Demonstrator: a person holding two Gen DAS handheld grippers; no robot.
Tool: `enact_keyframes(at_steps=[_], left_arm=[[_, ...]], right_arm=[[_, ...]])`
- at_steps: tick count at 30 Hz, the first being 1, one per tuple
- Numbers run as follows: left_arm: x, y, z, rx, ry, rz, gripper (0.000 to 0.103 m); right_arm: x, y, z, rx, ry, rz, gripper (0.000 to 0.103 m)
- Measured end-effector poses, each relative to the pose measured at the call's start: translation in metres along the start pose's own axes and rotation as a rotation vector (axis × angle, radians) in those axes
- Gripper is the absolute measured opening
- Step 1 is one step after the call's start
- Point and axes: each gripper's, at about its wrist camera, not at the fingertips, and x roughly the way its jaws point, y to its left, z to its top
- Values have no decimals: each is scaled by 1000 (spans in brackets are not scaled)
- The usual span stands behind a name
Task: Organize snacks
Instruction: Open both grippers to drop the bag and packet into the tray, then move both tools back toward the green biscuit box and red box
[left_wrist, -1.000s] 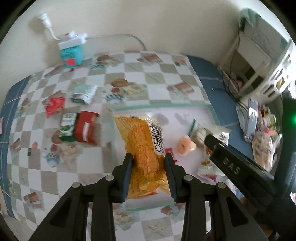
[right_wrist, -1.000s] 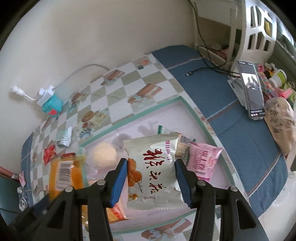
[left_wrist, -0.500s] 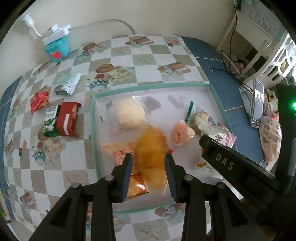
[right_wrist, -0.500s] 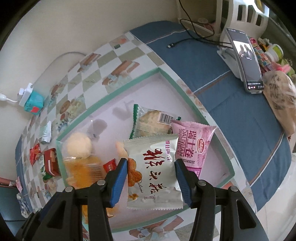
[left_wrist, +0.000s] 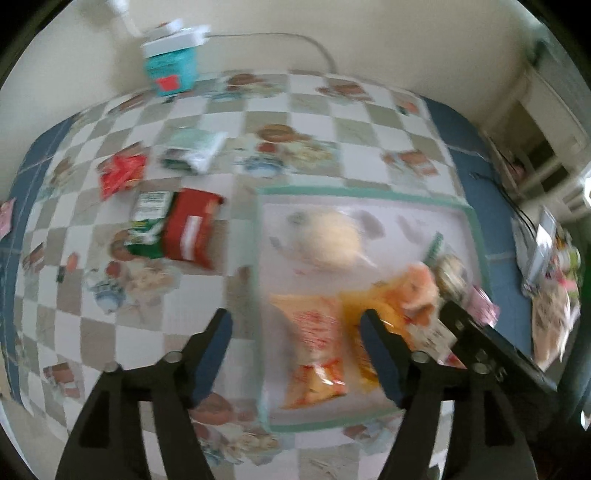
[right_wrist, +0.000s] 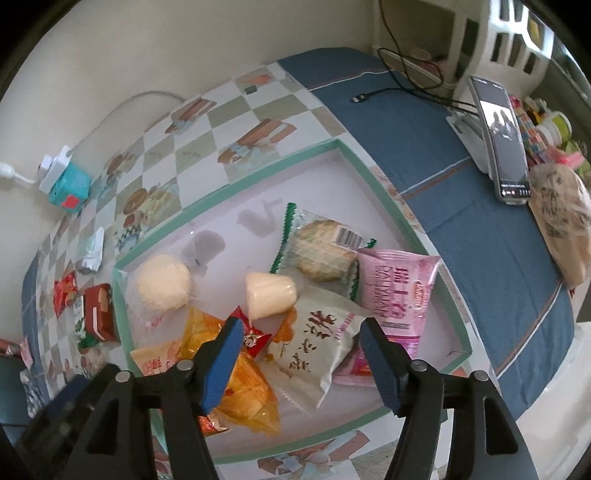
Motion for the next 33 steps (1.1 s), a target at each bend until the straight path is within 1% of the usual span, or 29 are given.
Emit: enact_keyframes(at_steps=[2, 5, 9, 12, 13, 14, 16, 19, 22, 28, 30, 33], left_arm=[[0, 16, 5, -37, -10, 28, 78], [0, 45, 11, -108, -17, 57, 79], [-1, 81, 16, -191, -27, 82, 81], [-1, 101, 21, -230, -36, 94, 81], [-1, 110, 23, -246, -41, 96, 82], [-1, 116, 24, -257, -43, 98, 89], [0, 128, 28, -280, -52, 106, 92], [1, 141, 34, -296, -58, 107, 92], [4, 156, 40, -315, -62, 103, 92], [17, 179, 55, -352, -58, 89, 92], [24, 185, 58, -362, -46, 87, 92], [31, 190, 62, -364, -39, 81, 92]], right_arm=[[-1, 8, -1, -25, -5, -5, 72], [-4, 21, -4, -63, -19, -7, 81], [-8, 43, -7, -115, -38, -2, 81], [-9, 61, -10, -153, -46, 2, 81], [-9, 66, -10, -162, -50, 7, 81], [-9, 73, -11, -172, -54, 16, 81], [-11, 91, -12, -200, -63, 52, 81], [-13, 114, -12, -226, -73, 104, 81], [-12, 137, -13, -256, -77, 137, 81], [-3, 175, -15, -323, -86, 163, 81], [1, 189, -17, -352, -89, 156, 81], [7, 207, -18, -373, -82, 173, 81]])
